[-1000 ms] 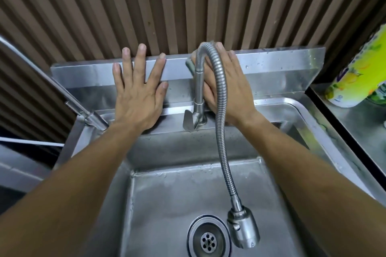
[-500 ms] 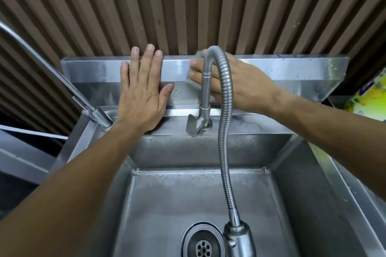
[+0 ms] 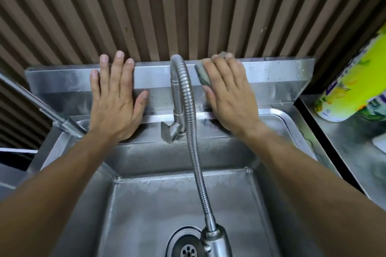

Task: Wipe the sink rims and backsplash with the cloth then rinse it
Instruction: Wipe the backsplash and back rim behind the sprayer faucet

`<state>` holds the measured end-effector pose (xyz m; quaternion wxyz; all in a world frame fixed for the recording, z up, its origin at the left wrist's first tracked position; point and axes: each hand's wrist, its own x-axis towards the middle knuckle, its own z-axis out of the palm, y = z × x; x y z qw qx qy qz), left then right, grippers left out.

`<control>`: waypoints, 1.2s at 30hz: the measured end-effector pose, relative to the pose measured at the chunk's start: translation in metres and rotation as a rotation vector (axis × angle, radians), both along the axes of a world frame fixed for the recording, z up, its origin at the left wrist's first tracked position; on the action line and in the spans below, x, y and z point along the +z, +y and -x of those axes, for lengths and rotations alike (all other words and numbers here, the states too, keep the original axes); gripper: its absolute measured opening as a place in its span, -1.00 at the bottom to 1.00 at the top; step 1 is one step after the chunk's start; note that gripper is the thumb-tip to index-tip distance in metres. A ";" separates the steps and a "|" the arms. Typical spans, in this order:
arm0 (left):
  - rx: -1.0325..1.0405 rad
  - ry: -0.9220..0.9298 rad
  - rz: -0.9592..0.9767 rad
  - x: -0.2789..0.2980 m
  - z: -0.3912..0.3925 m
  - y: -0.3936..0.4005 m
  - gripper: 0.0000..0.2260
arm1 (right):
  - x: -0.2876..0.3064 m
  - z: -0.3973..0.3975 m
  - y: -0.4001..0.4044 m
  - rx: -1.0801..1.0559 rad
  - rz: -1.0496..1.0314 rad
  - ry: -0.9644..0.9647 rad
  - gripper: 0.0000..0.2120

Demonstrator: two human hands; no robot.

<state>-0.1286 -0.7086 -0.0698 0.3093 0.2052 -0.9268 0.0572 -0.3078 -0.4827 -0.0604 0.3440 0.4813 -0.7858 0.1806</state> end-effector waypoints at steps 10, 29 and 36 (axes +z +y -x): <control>-0.177 -0.108 0.354 0.032 0.035 0.010 -0.44 | -0.001 -0.030 -0.020 -0.178 0.214 -0.282 -0.47; -0.276 0.010 0.404 0.021 0.045 -0.003 -0.44 | 0.004 0.044 0.053 -0.483 0.628 -0.505 -0.49; -0.273 0.004 0.386 0.020 0.045 -0.001 -0.37 | 0.002 -0.009 -0.006 -0.369 0.511 -0.416 -0.50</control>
